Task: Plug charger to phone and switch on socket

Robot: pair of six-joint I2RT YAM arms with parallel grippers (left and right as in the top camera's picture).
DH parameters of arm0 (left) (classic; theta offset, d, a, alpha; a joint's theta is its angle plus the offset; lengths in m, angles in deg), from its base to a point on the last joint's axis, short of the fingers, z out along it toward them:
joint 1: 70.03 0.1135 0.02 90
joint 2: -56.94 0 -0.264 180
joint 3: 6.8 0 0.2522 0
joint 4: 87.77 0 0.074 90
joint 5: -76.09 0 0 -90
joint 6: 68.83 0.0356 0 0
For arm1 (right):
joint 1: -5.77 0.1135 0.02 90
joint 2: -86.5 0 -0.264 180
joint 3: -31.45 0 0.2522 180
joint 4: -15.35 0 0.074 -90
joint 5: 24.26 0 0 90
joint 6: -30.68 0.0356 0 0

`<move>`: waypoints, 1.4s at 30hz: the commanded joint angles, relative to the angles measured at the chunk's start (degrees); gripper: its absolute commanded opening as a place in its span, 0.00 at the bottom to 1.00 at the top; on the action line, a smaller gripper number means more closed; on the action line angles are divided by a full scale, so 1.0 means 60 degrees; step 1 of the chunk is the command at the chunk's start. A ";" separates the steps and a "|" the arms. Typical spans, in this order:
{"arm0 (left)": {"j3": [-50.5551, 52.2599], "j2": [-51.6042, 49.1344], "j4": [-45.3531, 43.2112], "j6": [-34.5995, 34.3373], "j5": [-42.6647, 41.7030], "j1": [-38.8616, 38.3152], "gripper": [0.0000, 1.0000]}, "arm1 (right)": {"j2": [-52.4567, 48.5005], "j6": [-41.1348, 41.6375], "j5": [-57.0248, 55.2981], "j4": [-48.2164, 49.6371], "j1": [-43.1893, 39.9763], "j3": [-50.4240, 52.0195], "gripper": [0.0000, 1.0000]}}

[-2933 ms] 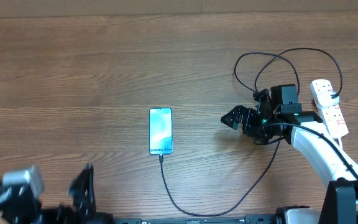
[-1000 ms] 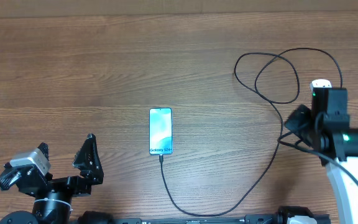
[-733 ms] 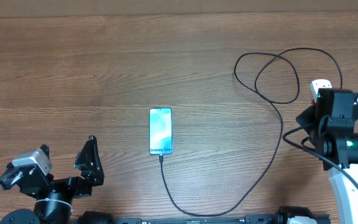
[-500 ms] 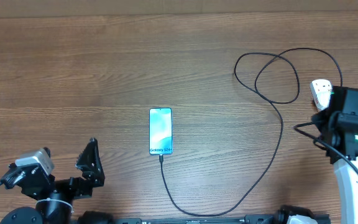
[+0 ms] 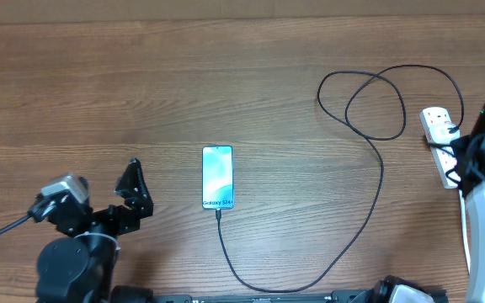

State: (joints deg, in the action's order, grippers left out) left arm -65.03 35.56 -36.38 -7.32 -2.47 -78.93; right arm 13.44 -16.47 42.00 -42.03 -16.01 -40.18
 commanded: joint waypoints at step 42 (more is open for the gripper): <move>0.0790 0.0004 0.0951 -0.0754 0.0521 0.0044 1.00 | -0.4918 -0.2401 -0.0750 0.4881 -0.0080 -0.0178 0.04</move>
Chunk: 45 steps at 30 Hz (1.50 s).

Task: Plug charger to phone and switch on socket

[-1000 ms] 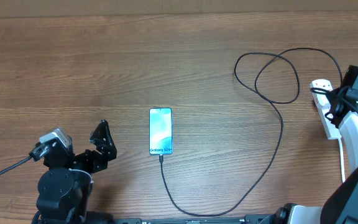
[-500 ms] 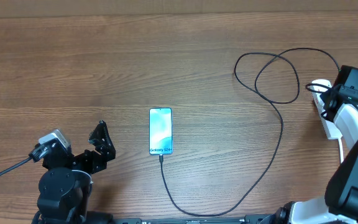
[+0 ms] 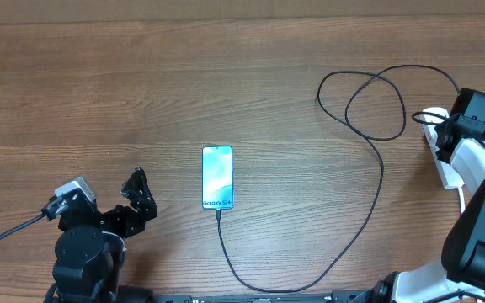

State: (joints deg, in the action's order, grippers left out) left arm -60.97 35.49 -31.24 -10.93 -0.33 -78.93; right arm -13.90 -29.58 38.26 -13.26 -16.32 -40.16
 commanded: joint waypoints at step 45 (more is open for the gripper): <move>0.0113 0.0015 0.2193 -0.0153 0.0164 0.0044 1.00 | -0.1031 -0.0295 0.1534 0.0506 -0.0029 -0.0175 0.04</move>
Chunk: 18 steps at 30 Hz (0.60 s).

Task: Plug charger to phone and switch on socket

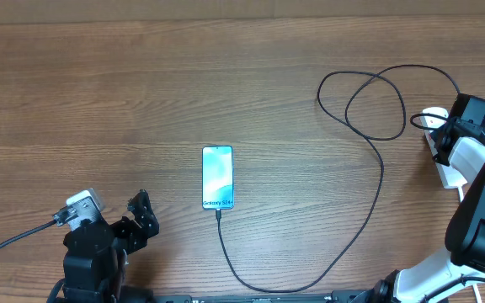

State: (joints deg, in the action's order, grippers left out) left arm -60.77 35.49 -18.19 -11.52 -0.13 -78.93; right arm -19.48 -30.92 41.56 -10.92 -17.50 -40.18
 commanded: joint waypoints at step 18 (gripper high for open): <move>0.0080 0.0015 0.0018 -0.0055 0.0131 0.0044 1.00 | -0.0102 -0.0069 0.2346 -0.0011 0.0178 0.0087 0.04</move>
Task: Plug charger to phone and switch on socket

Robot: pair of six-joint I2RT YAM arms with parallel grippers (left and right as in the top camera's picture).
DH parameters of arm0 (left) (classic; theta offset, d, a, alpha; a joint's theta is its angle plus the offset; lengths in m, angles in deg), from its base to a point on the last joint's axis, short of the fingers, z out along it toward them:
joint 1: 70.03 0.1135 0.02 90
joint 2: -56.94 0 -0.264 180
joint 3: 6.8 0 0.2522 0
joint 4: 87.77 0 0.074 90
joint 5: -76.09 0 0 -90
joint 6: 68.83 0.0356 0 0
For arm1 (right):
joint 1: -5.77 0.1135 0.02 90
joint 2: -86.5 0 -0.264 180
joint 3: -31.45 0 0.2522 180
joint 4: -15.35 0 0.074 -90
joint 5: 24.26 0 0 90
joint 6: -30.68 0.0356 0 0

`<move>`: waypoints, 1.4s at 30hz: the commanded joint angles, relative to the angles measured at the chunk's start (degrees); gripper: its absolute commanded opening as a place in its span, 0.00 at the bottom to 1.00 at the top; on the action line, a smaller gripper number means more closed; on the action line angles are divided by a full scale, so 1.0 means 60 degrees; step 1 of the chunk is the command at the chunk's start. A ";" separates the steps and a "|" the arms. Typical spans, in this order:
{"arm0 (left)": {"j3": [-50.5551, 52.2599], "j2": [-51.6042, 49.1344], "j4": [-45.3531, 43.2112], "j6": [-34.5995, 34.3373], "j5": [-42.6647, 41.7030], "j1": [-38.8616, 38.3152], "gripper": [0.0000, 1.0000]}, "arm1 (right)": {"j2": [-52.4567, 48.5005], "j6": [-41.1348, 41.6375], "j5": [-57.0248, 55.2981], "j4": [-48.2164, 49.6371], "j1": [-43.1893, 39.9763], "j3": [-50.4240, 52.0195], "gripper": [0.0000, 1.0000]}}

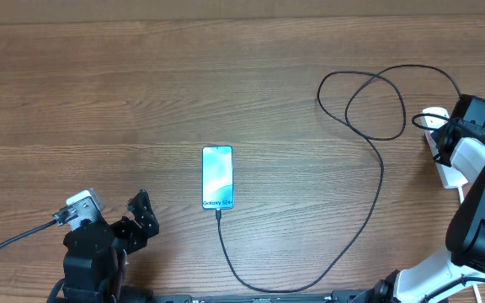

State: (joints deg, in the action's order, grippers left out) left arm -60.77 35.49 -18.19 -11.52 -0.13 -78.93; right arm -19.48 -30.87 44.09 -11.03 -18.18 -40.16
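Observation:
A phone (217, 177) lies face up mid-table, its screen lit, with the black charger cable (369, 202) plugged into its near end. The cable loops off to the right to a white socket strip (441, 151) at the right edge. My right gripper (445, 128) is down on the far end of the strip, hiding the plug and the switch; I cannot make out how its fingers stand. My left gripper (140, 212) is drawn back to the near left, well clear of the phone, with its fingers slightly apart and nothing between them.
The wooden table (141, 84) carries only the phone, the cable and the strip. The cable's double loop (369, 101) lies at the far right, just left of the strip. The left arm's own cable (7, 244) trails off the near left edge.
At first my right gripper stood over the near right of the strip and my left gripper lay left of the phone. The right gripper then moved onto the strip's far end and stayed there. The left arm drew back toward the near edge in steps.

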 commanded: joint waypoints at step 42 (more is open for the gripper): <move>0.0080 0.0015 -0.1541 -0.0871 0.0208 0.0044 0.99 | 0.7056 0.0710 0.1286 -0.3064 0.1319 0.0058 0.04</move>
State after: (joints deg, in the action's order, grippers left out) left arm -60.60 35.45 -26.04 -13.77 -0.09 -78.93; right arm 17.75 -26.74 49.36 -30.05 -11.62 -39.81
